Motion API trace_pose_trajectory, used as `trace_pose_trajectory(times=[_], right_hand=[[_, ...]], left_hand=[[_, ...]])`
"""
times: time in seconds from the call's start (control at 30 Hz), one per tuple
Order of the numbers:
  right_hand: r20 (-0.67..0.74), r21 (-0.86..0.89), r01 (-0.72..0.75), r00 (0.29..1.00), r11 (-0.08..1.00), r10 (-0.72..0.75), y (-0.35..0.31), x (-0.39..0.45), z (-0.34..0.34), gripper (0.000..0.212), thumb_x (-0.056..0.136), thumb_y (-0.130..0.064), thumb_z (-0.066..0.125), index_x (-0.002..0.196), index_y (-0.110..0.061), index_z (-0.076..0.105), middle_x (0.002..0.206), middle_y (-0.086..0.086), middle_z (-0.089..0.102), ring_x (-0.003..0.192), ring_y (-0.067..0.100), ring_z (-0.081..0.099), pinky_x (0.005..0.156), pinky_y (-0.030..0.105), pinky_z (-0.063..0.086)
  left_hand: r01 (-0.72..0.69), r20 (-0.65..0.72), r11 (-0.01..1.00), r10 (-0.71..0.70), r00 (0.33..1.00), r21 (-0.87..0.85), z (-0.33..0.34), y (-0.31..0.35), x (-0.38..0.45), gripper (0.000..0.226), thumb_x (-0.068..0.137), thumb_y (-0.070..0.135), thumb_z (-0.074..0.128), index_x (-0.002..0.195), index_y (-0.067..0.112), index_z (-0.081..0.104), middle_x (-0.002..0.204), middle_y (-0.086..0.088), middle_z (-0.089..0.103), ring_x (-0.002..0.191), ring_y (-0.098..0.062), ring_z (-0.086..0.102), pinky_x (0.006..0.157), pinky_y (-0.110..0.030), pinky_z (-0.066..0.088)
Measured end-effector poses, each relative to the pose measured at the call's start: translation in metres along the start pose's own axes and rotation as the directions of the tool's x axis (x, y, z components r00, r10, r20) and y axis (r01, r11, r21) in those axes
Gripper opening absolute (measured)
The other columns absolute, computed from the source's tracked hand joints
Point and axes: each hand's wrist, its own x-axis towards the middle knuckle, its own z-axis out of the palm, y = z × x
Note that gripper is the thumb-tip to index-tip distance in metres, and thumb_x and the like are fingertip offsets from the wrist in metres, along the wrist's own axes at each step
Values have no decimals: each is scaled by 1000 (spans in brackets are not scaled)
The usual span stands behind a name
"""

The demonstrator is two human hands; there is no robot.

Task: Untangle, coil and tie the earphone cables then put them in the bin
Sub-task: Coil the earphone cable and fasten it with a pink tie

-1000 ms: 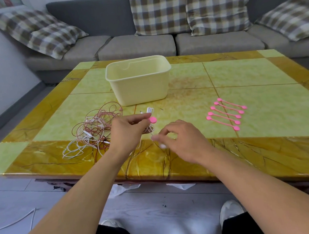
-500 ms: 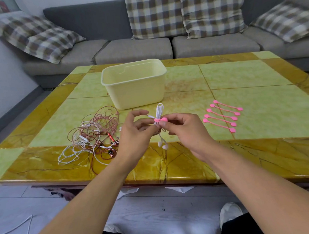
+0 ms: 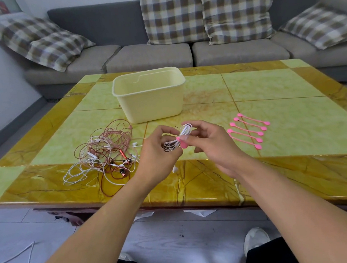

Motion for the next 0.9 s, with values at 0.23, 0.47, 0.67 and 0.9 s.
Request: trace_pose_trajectory(times=[0.23, 0.47, 0.67, 0.9], right_hand=[[33, 61, -89, 996, 994, 87, 1, 6, -13, 18, 90, -19, 76, 105, -14, 67, 96, 7, 78, 79, 15, 67, 70, 29, 51], [-1, 56, -27, 1000, 998, 27, 4, 6, -15, 29, 84, -7, 80, 110, -13, 68, 92, 7, 79, 83, 17, 73, 76, 24, 57], [-75, 68, 41, 997, 997, -36, 8, 7, -14, 20, 80, -1, 82, 93, -11, 71, 86, 9, 78, 80, 17, 73, 81, 27, 59], [47, -85, -41, 998, 996, 45, 6, 6, -24, 20, 84, 0, 79, 96, -15, 76, 89, 8, 79, 90, 27, 77, 90, 33, 59]], left_hand=[[-7, 68, 1000, 7, 998, 1, -9, -5, 2, 21, 89, 2, 71, 103, 18, 73, 85, 1, 76, 71, -16, 72, 67, -32, 57], [148, 147, 973, -122, 982, -180, -9, -9, 7, 40, 83, 3, 78, 120, 18, 71, 98, -5, 77, 82, -21, 73, 77, -30, 55], [290, 191, 913, -242, 951, -288, -7, -10, 10, 40, 79, 23, 82, 114, 9, 71, 96, -11, 75, 81, -20, 70, 80, -33, 55], [197, 145, 949, -165, 976, -247, -15, -17, 12, 16, 86, 11, 77, 98, 1, 76, 93, -19, 77, 82, -20, 72, 80, -28, 58]])
